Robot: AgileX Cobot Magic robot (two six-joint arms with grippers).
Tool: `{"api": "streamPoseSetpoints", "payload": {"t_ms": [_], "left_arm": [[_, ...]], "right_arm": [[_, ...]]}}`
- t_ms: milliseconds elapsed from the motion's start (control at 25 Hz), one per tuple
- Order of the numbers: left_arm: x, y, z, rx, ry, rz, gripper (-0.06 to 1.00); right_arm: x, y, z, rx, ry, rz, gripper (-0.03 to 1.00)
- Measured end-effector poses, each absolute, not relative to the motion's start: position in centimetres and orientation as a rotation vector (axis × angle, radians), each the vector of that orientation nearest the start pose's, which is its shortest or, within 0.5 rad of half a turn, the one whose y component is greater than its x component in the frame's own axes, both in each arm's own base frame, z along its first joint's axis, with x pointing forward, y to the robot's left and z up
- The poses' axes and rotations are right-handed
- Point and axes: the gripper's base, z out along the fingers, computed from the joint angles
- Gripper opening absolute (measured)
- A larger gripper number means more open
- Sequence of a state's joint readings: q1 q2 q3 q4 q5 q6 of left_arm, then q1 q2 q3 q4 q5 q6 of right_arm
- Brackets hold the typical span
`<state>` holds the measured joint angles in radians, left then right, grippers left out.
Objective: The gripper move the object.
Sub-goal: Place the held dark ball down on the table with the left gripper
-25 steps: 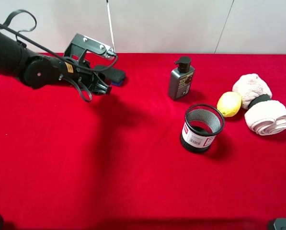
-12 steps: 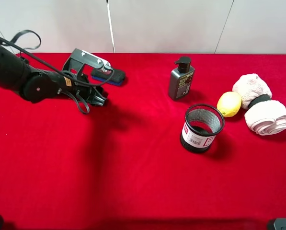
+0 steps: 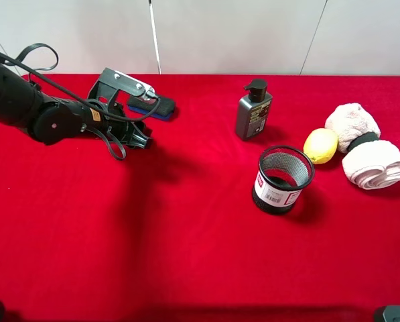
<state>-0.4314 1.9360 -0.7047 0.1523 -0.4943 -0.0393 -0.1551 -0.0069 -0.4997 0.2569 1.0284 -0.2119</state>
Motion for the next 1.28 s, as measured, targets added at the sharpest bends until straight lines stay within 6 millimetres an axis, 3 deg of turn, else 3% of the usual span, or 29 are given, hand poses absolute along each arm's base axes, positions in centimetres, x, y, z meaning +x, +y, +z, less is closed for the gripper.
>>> {"api": "streamPoseSetpoints", "payload": {"t_ms": [800,1280], "left_arm": [[30.01,-14.49,9.92,0.616,2.140,-0.266,0.58],[30.10,-14.56,10.07,0.611,2.120,-0.272,0.81]], "right_arm": [[-0.29,2.05,28.19,-0.064,1.979,0.068,0.69],[-0.29,2.05,28.20,-0.064,1.978,0.067,0.69]]}}
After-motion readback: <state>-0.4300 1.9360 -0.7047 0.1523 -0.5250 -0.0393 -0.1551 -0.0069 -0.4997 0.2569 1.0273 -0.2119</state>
